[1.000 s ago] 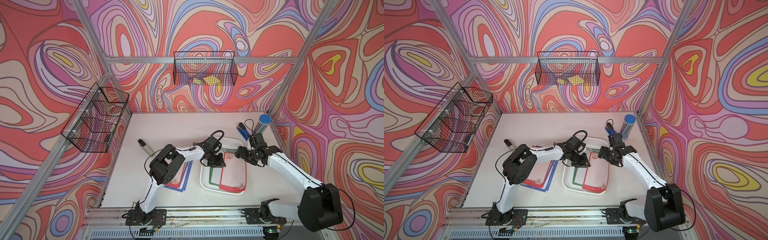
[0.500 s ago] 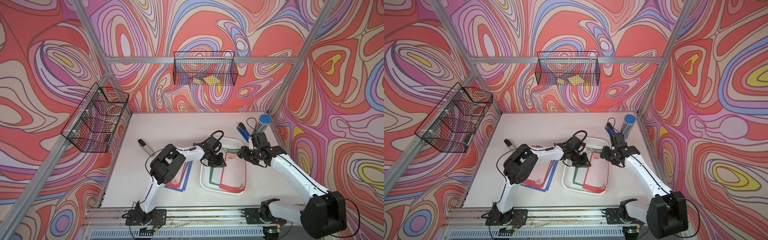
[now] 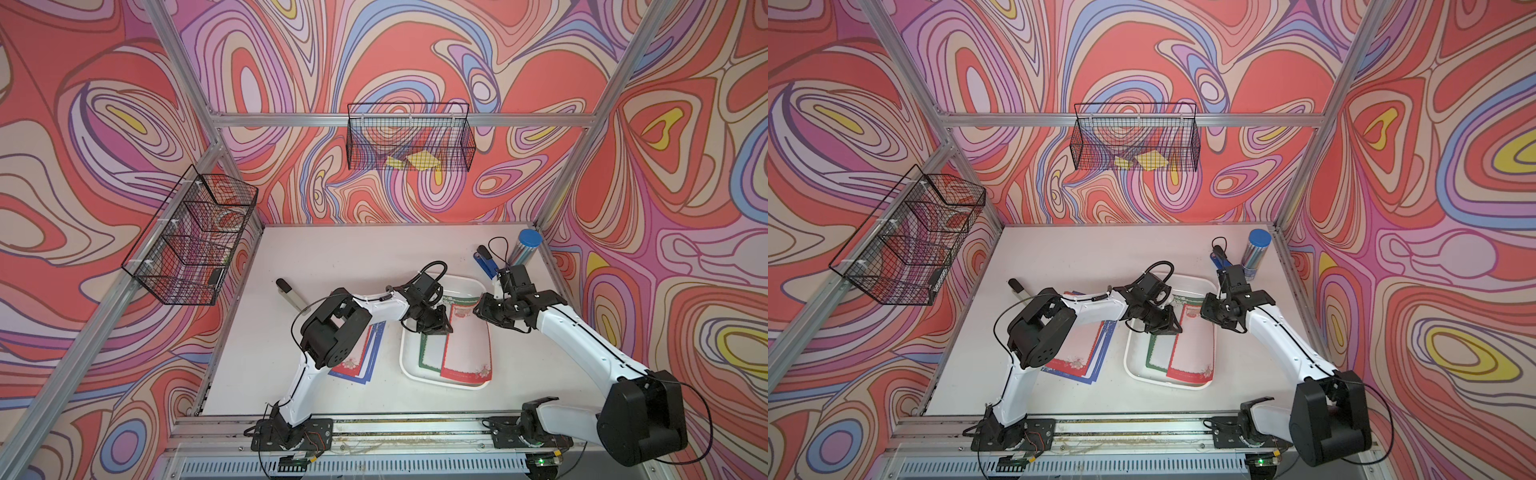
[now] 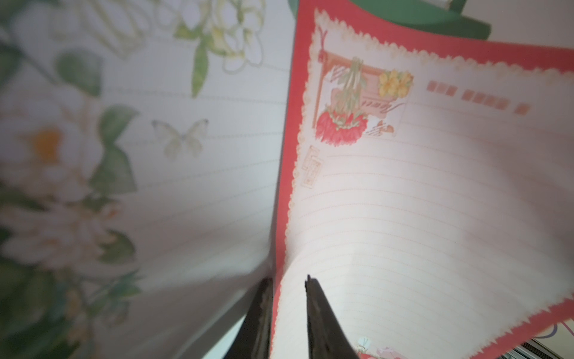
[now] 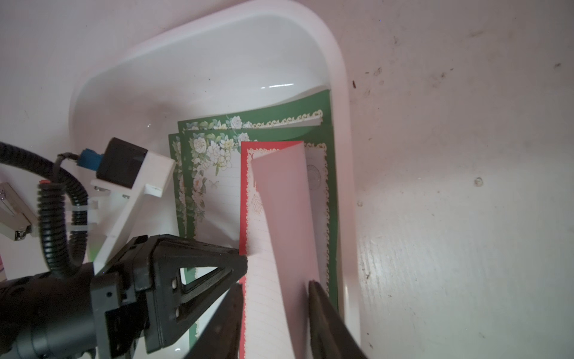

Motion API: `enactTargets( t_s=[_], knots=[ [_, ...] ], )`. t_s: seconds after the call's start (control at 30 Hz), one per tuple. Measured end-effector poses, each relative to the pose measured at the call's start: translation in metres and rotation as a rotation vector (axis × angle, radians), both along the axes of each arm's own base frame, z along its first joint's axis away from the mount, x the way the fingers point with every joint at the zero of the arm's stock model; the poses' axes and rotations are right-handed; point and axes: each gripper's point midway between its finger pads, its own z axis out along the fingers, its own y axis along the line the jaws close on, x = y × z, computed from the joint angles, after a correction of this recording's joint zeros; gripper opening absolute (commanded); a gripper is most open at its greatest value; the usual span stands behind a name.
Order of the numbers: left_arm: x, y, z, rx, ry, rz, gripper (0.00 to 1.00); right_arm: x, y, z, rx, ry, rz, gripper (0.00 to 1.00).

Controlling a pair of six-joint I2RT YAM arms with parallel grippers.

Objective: Take out the stationery paper from the storage box
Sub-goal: Pick up the stationery paper from the storage box.

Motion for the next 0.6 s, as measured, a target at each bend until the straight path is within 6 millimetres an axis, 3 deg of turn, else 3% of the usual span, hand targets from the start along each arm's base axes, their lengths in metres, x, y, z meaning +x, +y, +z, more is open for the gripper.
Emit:
enactTargets(
  t_s=[0.1, 0.2, 0.37, 0.4, 0.6],
  knots=[
    [0.000, 0.000, 0.000, -0.002, -0.002, 0.000, 0.24, 0.000, -0.001, -0.004, -0.009, 0.011, -0.002, 0.41],
    [0.001, -0.001, 0.001, -0.004, -0.004, 0.000, 0.25, -0.001, -0.002, -0.011, -0.017, 0.032, -0.002, 0.33],
    [0.001, -0.001, 0.001, -0.008, -0.013, -0.006, 0.35, -0.002, -0.004, -0.012, -0.037, 0.035, 0.006, 0.02],
    [0.002, -0.001, 0.003, -0.010, -0.020, -0.011, 0.38, -0.002, -0.005, -0.011, -0.045, 0.033, 0.011, 0.00],
    [0.008, 0.003, 0.021, 0.003, -0.093, -0.030, 0.46, 0.010, -0.010, 0.020, -0.093, -0.022, 0.034, 0.00]
  ],
)
